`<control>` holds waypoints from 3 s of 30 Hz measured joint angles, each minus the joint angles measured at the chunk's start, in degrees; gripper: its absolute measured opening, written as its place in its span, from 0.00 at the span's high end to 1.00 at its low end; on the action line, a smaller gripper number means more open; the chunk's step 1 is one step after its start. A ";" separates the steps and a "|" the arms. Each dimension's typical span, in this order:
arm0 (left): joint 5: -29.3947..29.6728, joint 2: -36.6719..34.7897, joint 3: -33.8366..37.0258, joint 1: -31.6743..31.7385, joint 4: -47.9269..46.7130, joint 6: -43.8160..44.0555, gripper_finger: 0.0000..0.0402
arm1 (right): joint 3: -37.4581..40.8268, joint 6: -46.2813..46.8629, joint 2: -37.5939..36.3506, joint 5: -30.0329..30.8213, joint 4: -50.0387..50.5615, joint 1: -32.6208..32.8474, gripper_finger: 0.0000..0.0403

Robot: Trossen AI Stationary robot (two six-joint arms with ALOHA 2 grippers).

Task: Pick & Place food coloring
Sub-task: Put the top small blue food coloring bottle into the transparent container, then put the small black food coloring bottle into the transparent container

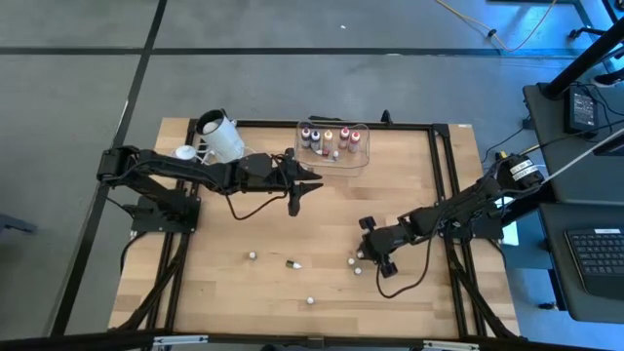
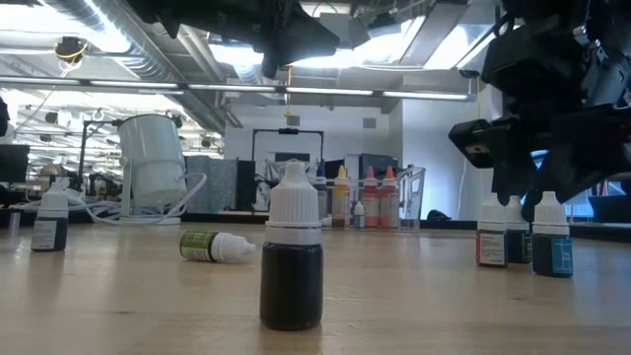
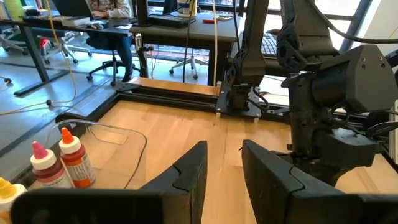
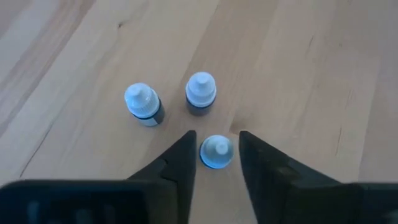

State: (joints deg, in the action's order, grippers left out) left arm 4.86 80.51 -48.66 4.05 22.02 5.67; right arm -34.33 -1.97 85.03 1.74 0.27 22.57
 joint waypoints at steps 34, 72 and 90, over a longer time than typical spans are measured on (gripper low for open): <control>0.11 0.02 -0.02 0.00 -1.19 0.04 0.75 | -14.25 -8.86 -8.62 2.96 4.68 -43.49 0.86; 0.17 0.02 -0.02 0.11 -2.62 -0.92 0.75 | -27.32 -10.39 19.37 -6.08 8.05 -50.15 0.77; 0.11 -0.07 -0.04 -0.66 -9.38 -1.33 0.76 | -28.17 -11.04 -1.22 -5.86 23.26 -46.02 0.77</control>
State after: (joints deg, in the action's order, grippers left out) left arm 4.97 80.44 -48.71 3.39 12.64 4.34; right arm -62.49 -13.01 83.82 -4.13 23.53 -23.45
